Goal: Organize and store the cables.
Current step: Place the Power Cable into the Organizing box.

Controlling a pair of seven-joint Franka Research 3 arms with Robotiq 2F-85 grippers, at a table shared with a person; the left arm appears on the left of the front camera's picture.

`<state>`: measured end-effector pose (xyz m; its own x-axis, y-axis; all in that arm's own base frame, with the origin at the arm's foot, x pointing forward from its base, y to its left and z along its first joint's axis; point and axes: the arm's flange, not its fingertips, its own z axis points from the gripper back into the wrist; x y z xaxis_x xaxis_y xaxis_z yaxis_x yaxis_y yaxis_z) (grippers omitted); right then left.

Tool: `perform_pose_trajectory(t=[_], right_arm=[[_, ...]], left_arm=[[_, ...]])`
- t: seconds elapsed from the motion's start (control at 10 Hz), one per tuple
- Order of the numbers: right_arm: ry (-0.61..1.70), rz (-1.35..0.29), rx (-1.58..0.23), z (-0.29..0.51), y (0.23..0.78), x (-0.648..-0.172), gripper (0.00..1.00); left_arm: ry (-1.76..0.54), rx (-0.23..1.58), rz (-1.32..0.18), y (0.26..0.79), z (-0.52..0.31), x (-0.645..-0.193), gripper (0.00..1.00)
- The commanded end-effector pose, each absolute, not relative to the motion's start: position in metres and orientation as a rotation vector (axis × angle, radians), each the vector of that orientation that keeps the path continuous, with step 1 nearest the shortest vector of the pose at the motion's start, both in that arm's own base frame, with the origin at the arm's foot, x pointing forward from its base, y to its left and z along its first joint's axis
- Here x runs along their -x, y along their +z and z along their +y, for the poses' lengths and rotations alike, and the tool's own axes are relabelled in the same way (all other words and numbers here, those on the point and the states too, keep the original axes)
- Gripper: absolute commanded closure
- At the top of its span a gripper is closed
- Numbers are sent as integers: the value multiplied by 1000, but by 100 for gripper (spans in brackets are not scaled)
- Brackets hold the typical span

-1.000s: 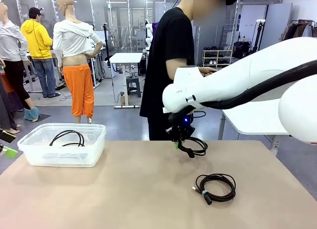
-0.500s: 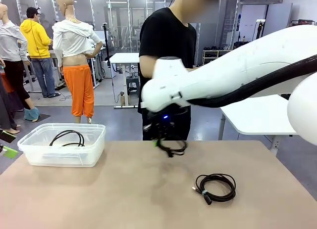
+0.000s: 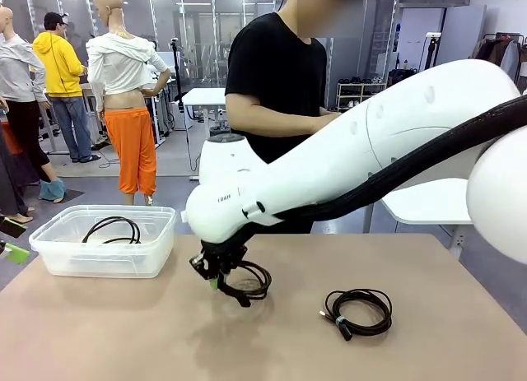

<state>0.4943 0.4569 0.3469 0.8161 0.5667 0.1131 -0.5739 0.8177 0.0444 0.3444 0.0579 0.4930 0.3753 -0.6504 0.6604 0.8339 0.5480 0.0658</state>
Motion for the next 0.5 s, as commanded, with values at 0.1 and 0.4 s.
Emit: perform_pose_trajectory(t=[0.1,0.4], right_arm=[[668,-82,-83,449,325,-482,100],[698,-92,-103,448,318,-470,53]], left_arm=[[-961,303,-675,495,57,-342,0],[-961,303,-675,495,57,-342,0]])
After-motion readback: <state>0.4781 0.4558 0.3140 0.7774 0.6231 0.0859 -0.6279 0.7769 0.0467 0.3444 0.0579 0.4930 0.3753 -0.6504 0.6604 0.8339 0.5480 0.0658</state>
